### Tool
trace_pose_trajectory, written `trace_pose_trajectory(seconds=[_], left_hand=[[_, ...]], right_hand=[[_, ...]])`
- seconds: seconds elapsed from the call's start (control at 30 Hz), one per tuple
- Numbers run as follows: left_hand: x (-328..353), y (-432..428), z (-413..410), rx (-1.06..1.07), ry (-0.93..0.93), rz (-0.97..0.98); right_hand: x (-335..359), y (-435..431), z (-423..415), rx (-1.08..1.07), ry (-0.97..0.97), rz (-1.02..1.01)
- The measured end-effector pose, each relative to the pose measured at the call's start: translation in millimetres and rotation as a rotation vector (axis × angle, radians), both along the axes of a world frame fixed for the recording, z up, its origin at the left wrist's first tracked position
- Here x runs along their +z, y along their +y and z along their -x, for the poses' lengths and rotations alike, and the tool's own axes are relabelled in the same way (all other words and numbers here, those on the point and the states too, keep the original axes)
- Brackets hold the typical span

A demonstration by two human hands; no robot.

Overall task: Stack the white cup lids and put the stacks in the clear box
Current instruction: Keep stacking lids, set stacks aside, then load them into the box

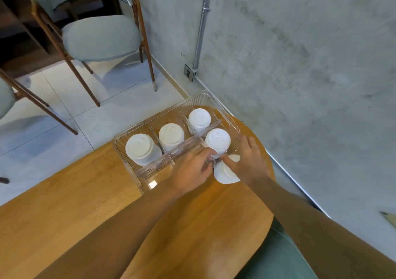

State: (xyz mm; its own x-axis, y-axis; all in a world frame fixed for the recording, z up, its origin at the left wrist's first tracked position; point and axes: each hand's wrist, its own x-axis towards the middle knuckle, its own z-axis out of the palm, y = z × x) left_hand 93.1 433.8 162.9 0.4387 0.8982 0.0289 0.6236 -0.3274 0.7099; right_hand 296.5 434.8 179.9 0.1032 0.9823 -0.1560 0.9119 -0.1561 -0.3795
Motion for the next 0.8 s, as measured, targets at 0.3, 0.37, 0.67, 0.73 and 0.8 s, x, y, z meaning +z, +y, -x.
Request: trace_pose_trajectory(seconds=[0.3,0.37,0.67,0.73,0.8], left_hand=[[-20,-51,6,-0.091,-0.016,0.047],[-28,-63,5,-0.103,-0.030,0.080],[-87,-89,-28,-0.043,0.108,0.333],[-98,-87,-35,-0.037,0.085,0.335],[-108,-84,-40,-0.026,0.056,0.321]], right_hand=[[-19,-55,9,-0.001,0.027,0.195],[-20,-65,10,0.032,-0.014,0.212],[-27,-91,13,0.125,-0.085,0.252],[-32,-91,16,0.123,-0.093,0.228],[-37,-92,18,0.124,-0.110,0.190]])
